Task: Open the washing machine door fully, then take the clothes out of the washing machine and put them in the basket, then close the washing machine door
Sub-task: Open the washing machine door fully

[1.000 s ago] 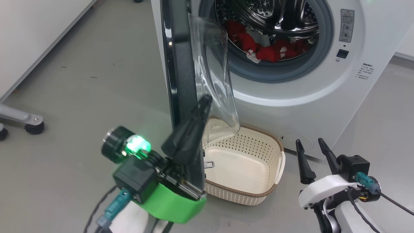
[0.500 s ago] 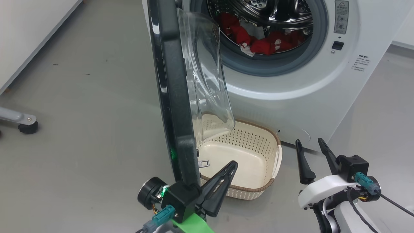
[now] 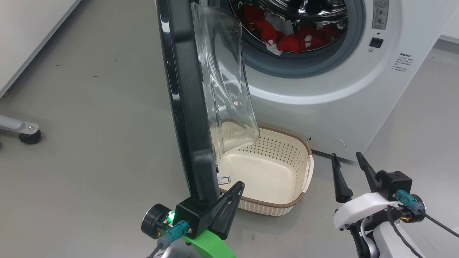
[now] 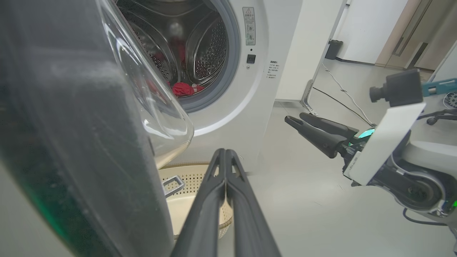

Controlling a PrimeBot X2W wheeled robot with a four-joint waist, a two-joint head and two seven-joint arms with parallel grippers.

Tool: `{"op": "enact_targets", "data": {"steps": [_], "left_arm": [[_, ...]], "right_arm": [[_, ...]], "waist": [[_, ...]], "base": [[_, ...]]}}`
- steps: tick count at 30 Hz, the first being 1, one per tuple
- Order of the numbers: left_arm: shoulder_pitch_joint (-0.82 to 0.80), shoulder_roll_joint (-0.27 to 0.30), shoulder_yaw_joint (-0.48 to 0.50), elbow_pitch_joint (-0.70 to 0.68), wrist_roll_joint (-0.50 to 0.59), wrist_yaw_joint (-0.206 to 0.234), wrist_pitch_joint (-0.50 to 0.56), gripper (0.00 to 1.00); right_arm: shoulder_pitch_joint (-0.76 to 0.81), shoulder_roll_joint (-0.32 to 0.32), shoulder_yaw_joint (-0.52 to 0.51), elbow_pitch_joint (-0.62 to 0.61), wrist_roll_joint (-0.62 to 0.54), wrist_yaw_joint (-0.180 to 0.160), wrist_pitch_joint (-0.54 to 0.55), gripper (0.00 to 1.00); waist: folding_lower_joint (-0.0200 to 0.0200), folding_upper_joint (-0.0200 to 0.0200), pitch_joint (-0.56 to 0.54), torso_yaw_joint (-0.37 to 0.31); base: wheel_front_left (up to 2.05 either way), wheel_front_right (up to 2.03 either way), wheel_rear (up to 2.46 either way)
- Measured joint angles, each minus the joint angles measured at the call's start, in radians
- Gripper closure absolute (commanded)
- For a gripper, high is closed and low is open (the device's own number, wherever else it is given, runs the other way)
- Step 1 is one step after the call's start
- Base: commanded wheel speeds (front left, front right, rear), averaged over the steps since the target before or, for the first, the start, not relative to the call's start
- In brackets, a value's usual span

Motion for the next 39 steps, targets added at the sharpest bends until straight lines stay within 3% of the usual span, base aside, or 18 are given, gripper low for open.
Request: {"op": "enact_targets", "data": {"steps": [10, 39], "left_arm": [[0.001, 0.0, 0.04, 0.028, 0.0, 0.034, -0.001, 1.0], [0.001, -0.009, 0.122, 0.09, 0.0, 0.062, -0.055, 1.0]], "right_arm": [[-0.002, 0.005, -0.012, 0.005, -0.009, 0.01, 0.0, 0.0], [-0.003, 0.013, -0.04, 0.02, -0.047, 0.034, 0.0, 0.0]], "waist": [[0.0, 0.0, 0.006, 0.006], [0.0, 0.0, 0.013, 0.025]], "base": [[0.0, 0.0, 0.0], [0.0, 0.0, 0.0]]}}
